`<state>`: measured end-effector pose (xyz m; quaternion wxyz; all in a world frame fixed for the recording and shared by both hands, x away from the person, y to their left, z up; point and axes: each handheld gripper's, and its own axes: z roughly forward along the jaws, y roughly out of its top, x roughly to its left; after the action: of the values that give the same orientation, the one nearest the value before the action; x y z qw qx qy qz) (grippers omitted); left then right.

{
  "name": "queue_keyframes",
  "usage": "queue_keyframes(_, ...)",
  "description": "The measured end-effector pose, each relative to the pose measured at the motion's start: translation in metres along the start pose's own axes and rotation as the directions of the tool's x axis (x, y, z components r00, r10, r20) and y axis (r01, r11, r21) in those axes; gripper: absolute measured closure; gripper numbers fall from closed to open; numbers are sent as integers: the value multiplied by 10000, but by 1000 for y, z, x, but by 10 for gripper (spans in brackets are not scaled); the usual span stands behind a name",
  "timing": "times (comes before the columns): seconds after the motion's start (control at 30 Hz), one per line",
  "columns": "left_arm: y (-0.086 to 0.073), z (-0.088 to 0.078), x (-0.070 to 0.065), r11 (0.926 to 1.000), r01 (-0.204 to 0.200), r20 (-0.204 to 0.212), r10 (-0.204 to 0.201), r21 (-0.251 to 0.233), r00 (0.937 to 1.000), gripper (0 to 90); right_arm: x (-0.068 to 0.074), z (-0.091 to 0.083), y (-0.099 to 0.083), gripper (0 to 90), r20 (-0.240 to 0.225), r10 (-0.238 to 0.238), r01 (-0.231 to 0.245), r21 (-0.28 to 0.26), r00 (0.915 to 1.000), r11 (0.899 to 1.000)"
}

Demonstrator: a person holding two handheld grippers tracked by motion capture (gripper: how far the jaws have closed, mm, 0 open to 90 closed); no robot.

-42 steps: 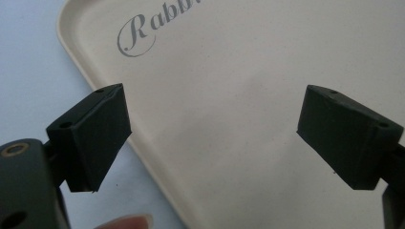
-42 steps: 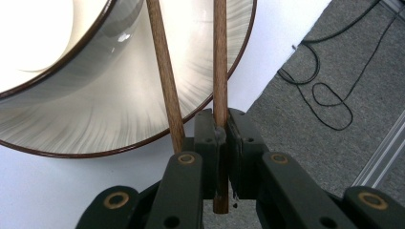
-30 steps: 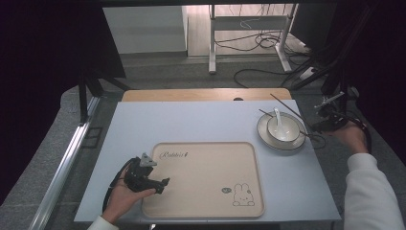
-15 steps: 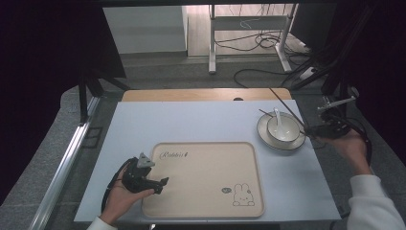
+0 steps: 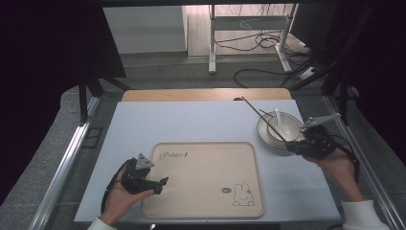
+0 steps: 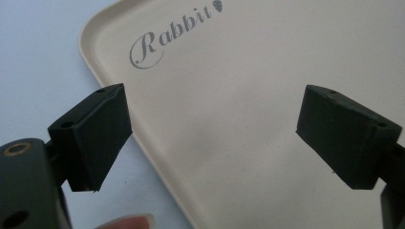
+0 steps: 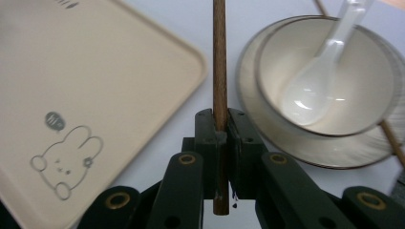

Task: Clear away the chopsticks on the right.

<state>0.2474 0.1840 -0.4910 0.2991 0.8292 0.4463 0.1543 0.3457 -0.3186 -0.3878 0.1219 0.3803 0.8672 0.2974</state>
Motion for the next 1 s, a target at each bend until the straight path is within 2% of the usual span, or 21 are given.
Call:
queue_keyframes(0.17,0,-1,0,10000,27,-56,-27,-66,10000,116,31,16,-7,831,-457,-540,554,309,9975,9980)
queue_keyframes(0.27,0,-2,0,9999,67,-110,-69,-104,9999,116,39,20,-9,831,-478,-696,716,416,9964,9966)
queue_keyframes(0.3,0,-3,1,9999,93,-128,-94,-122,9999,117,47,25,-12,830,-612,-769,802,531,9952,9954)
queue_keyframes(0.47,-1,-3,1,9999,78,-132,-80,-134,9999,117,60,33,-15,830,-910,-858,919,656,9921,9936)
queue_keyframes(0.6,-1,-4,2,9999,59,-144,-61,-160,9999,117,78,39,-15,830,-1150,-1042,1141,830,9879,9900)
queue_keyframes(0.7,-1,-4,2,9998,84,-154,-87,-192,9998,117,95,49,-15,830,-1338,-1278,1432,1126,9827,9833)
queue_keyframes(0.77,-1,-3,2,9999,52,-137,-54,-141,9999,117,108,64,-15,830,-1496,-1492,1722,1550,9774,9728)
queue_keyframes(0.83,-1,-3,2,9999,40,-141,-42,-134,9999,118,111,67,-15,830,-1525,-1536,1784,1648,9763,9701)
queue_keyframes(0.9,-1,-3,1,9999,19,-132,-21,-138,9999,118,119,84,-14,830,-1583,-1688,1993,2025,9729,9588)
queue_keyframes(0.97,-1,-2,2,9999,34,-141,-36,-131,9999,118,121,87,-13,830,-1618,-1732,2052,2085,9715,9562)
queue_keyframes(1.0,-1,-2,2,9999,33,-140,-35,-116,9999,118,125,94,-12,830,-1627,-1842,2179,2223,9693,9503)
